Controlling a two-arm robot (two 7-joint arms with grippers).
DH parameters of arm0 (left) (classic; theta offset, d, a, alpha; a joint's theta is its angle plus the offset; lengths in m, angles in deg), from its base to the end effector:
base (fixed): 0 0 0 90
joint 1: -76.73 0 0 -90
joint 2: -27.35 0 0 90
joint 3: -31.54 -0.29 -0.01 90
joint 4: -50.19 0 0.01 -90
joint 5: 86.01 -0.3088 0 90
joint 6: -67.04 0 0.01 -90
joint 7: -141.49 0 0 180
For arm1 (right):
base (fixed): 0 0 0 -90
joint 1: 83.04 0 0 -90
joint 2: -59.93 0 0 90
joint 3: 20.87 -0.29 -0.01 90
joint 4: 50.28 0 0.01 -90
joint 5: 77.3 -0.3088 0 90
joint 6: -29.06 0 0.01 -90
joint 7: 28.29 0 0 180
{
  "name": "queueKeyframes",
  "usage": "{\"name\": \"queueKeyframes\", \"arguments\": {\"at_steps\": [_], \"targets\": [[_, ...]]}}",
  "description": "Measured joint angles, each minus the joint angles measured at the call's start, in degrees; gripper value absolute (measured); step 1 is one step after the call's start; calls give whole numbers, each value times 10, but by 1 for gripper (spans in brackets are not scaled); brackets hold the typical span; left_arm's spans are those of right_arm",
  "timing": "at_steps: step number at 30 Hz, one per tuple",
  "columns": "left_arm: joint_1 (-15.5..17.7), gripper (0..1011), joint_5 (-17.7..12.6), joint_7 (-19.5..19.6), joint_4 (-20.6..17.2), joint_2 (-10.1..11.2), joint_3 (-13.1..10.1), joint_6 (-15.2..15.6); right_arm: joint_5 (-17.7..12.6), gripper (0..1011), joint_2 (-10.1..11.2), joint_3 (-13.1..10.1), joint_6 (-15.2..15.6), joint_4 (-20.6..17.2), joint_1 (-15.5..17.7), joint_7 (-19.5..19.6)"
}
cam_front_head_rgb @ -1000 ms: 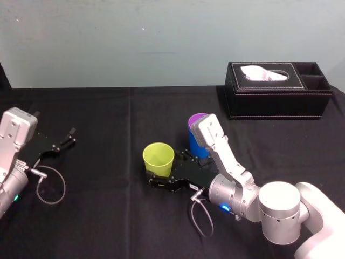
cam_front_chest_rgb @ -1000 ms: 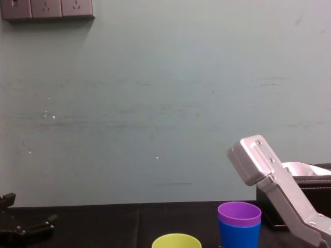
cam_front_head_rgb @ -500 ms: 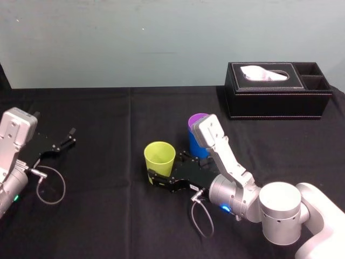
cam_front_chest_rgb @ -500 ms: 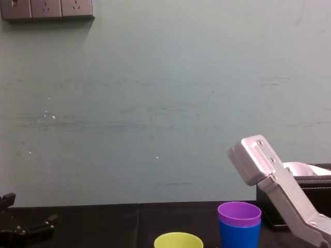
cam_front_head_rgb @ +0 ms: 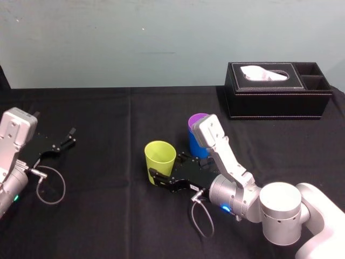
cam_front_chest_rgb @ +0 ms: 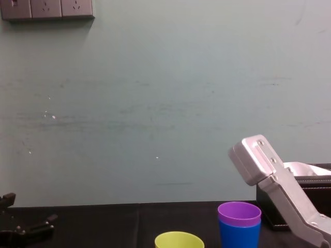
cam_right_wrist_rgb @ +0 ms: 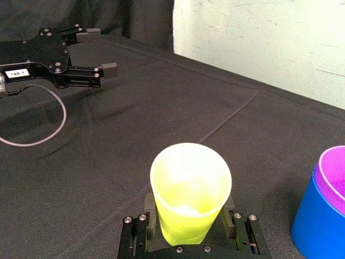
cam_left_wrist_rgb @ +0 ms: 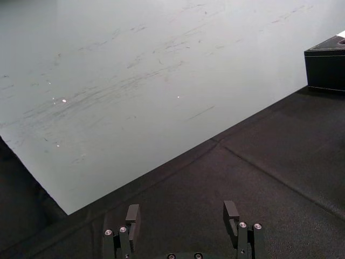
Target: Stack the three plastic cups sequentially using one hand.
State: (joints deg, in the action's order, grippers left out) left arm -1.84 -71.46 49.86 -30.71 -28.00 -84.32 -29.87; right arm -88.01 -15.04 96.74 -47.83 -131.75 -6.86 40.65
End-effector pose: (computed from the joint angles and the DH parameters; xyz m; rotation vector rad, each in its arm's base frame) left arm 0.3581 0.0827 -0.3023 0.3044 -0.2851 1.2482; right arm 0.3678 0.0544 -0.2971 -0.3122 0.0794 -0.7942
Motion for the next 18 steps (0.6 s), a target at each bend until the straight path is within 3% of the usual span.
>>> {"name": "queueKeyframes", "arguments": {"at_steps": [12, 18], "targets": [[0, 1010, 0, 0, 0, 0, 0, 0, 0, 715, 0, 0, 0, -1, 0, 0], [0, 1010, 0, 0, 0, 0, 0, 0, -1, 715, 4, -8, 2, -24, 9, 3]]}}
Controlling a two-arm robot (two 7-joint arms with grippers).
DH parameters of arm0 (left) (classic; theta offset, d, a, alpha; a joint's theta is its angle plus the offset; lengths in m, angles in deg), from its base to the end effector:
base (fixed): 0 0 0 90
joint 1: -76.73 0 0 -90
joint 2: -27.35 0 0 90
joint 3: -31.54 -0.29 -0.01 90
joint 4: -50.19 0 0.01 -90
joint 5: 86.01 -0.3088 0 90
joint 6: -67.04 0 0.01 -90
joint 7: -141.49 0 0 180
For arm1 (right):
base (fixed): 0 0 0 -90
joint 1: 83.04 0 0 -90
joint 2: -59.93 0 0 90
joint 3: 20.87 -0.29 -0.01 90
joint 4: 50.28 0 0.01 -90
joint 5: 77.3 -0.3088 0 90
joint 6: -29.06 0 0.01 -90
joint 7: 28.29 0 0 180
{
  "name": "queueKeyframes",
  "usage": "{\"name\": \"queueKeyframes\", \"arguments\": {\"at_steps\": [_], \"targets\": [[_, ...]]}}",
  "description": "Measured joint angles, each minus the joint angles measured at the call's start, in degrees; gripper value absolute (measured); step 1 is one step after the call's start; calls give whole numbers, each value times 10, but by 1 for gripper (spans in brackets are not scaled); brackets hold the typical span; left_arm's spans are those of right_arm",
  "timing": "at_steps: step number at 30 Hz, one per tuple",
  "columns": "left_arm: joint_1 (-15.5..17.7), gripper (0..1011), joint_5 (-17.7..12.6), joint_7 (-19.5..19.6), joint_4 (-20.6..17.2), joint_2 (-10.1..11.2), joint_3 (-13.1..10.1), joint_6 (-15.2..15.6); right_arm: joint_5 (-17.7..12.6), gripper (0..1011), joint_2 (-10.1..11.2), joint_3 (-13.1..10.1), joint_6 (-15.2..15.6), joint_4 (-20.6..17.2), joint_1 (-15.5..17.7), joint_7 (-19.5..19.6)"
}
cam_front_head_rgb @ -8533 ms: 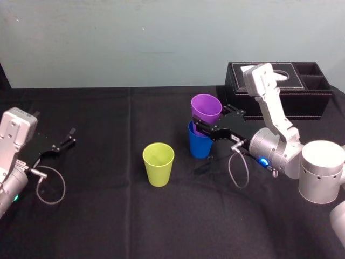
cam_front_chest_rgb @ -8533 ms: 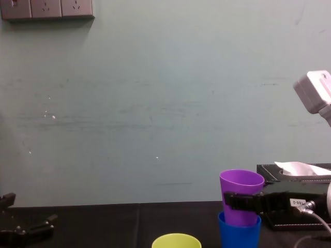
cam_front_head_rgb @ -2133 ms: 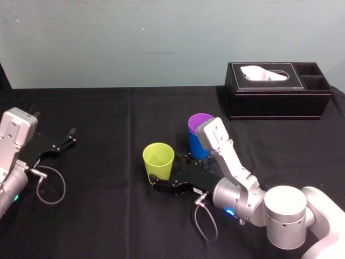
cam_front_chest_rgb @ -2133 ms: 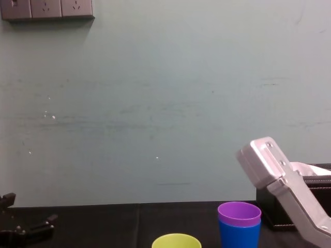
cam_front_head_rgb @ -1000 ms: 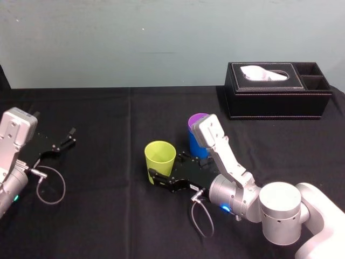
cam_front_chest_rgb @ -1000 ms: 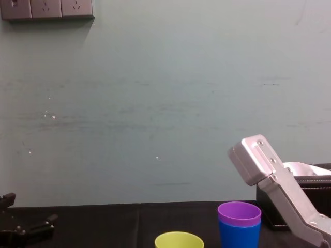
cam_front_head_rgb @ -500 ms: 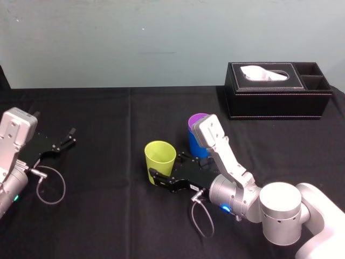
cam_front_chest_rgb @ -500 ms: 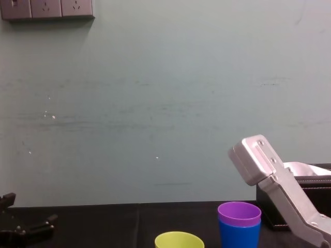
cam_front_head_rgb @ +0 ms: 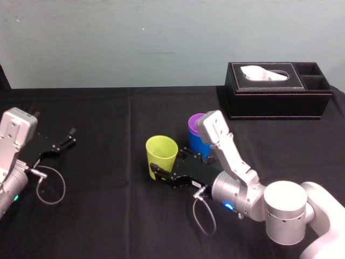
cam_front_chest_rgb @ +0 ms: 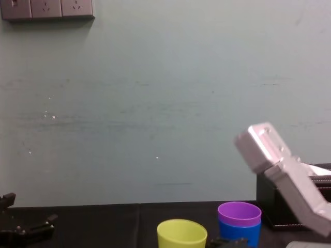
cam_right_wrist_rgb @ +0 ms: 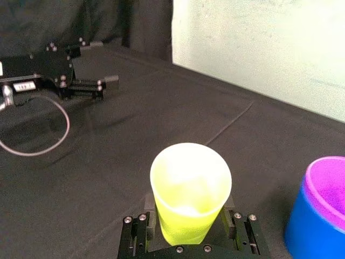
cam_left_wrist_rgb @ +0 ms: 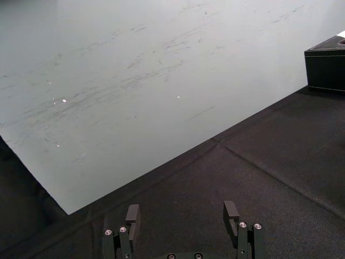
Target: Stack the three plastic cups sequentially using one hand.
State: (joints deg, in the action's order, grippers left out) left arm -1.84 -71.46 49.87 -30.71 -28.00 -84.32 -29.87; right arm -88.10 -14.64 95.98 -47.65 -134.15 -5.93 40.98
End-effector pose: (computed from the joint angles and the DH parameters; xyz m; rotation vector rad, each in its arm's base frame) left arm 0.3581 0.0827 -0.3023 0.3045 -0.2851 1.2480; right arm 0.3639 0.0526 -0.2894 -0.2926 0.0652 -0.8028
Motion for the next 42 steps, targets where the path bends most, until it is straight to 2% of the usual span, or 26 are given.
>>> {"name": "queueKeyframes", "arguments": {"at_steps": [7, 10, 15, 22, 33, 42], "targets": [[0, 1010, 0, 0, 0, 0, 0, 0, -5, 715, 15, -16, 18, -59, 21, 10], [0, 1010, 0, 0, 0, 0, 0, 0, -9, 715, 27, -27, 29, -100, 35, 14], [0, 1010, 0, 0, 0, 0, 0, 0, -15, 715, 43, -44, 40, -145, 47, 16], [0, 1010, 0, 0, 0, 0, 0, 0, -25, 715, 59, -64, 51, -188, 55, 20], [0, 1010, 0, 0, 0, 0, 0, 0, -36, 715, 73, -87, 60, -207, 49, 25], [0, 1010, 0, 0, 0, 0, 0, 0, -42, 715, 70, -99, 64, -172, 28, 34]]}}
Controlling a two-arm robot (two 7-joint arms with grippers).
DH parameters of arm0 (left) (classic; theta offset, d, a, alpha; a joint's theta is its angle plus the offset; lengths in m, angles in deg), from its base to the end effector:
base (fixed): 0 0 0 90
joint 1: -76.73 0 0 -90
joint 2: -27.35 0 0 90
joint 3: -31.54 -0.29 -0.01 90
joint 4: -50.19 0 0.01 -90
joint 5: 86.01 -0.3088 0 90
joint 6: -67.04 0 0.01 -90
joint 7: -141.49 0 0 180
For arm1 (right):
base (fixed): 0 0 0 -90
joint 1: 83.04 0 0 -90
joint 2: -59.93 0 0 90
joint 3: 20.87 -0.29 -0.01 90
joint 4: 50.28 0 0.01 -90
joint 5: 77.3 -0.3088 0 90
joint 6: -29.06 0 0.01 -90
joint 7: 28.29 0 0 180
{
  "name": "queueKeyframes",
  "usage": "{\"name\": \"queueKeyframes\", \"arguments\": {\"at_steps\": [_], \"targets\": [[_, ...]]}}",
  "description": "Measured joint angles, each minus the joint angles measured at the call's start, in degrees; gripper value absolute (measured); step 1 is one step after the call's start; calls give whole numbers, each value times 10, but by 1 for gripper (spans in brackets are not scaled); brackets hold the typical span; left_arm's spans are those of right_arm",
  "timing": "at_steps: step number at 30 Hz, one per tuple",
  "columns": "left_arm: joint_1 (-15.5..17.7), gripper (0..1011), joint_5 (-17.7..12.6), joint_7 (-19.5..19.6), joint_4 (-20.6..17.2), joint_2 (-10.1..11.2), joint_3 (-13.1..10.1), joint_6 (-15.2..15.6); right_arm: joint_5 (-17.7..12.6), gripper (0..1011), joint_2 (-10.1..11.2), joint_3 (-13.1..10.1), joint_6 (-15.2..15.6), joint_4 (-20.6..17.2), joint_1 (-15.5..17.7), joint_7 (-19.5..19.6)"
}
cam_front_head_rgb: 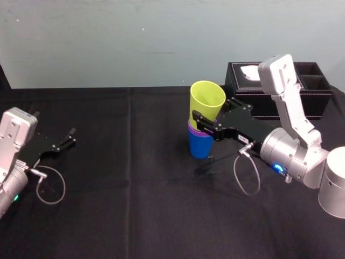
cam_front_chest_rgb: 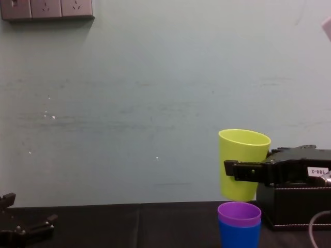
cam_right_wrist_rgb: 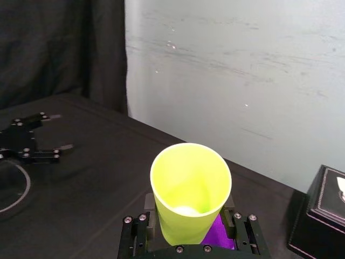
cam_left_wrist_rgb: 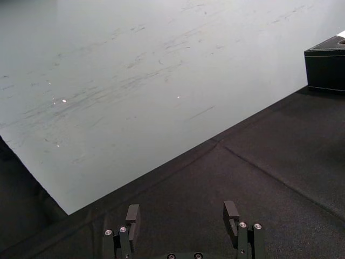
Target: Stack the three plastic cups sequentially using one hand.
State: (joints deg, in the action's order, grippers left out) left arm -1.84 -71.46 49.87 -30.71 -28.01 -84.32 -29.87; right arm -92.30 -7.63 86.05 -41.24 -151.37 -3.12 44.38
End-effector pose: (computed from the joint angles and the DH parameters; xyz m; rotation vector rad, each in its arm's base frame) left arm 0.3581 0.0827 -0.3023 0.3043 -0.2850 1.2480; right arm 0.3512 -0.0042 -0.2015 -0.2018 -0.0474 -0.9605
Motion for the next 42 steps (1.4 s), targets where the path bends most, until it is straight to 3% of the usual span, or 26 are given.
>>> {"name": "queueKeyframes", "arguments": {"at_steps": [20, 42], "targets": [[0, 1010, 0, 0, 0, 0, 0, 0, 7, 715, -19, -1, -2, 89, -46, 9], [0, 1010, 0, 0, 0, 0, 0, 0, 19, 715, -34, 8, -8, 115, -60, 6]]}}
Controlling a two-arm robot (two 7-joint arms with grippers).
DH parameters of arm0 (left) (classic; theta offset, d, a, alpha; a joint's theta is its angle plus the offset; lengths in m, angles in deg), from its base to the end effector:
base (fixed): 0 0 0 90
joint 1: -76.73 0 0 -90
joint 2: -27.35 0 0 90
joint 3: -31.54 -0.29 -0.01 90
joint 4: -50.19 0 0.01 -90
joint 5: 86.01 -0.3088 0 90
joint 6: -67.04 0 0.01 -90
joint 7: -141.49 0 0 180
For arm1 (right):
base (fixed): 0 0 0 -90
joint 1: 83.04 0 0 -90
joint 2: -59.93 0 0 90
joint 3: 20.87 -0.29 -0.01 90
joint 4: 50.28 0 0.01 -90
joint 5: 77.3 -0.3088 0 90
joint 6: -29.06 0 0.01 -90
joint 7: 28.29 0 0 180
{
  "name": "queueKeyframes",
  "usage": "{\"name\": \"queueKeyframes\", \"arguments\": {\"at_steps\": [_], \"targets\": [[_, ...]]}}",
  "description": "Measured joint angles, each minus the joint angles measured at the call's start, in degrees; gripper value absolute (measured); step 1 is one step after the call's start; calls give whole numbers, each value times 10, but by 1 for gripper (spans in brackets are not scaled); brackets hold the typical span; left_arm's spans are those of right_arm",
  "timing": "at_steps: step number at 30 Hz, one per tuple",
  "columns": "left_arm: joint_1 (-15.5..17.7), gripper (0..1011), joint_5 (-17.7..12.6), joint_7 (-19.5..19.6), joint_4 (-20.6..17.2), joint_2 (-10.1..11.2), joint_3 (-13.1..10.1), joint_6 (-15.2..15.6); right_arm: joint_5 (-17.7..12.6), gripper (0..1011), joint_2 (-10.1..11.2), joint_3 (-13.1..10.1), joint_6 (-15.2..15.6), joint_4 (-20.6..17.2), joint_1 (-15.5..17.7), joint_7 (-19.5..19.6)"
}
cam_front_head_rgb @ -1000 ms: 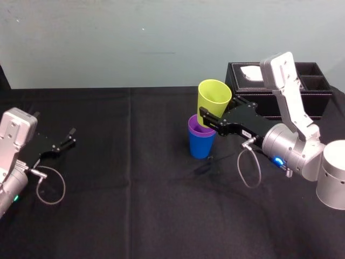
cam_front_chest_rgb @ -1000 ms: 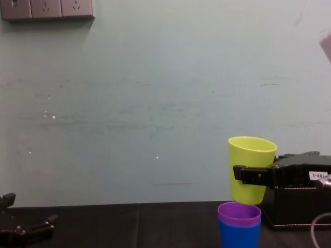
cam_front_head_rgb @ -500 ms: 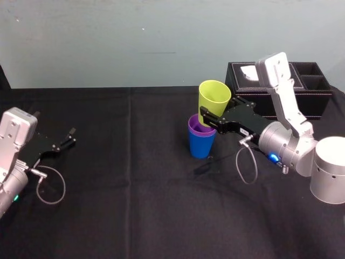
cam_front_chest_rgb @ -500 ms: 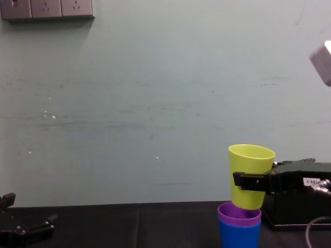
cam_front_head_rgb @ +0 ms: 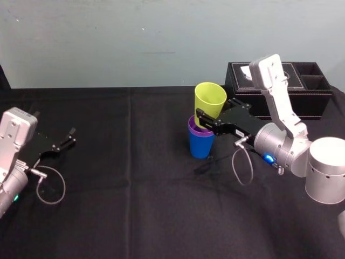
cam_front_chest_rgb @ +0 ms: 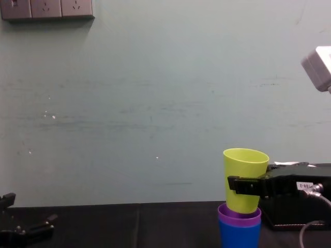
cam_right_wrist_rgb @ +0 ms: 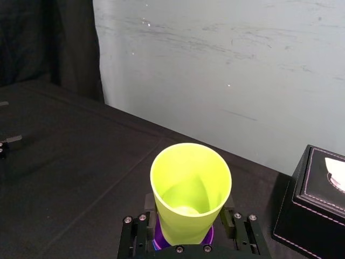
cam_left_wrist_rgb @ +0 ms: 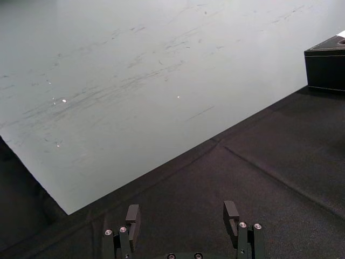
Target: Stack the three plastic cups sequentially using one hand.
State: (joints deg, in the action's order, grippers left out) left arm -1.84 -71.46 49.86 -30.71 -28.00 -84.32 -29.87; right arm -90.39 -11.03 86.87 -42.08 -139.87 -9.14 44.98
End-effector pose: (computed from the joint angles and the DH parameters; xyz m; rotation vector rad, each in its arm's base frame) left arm 0.3581 0.0827 -0.3023 0.3044 -0.2851 1.2482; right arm 0.3893 -0.0045 -0.2223 -0.2447 0.0003 -1.0219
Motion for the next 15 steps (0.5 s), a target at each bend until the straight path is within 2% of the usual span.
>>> {"name": "queueKeyframes", "arguments": {"at_steps": [15], "targets": [[0, 1010, 0, 0, 0, 0, 0, 0, 9, 715, -6, 6, -5, 19, -4, -4]]}}
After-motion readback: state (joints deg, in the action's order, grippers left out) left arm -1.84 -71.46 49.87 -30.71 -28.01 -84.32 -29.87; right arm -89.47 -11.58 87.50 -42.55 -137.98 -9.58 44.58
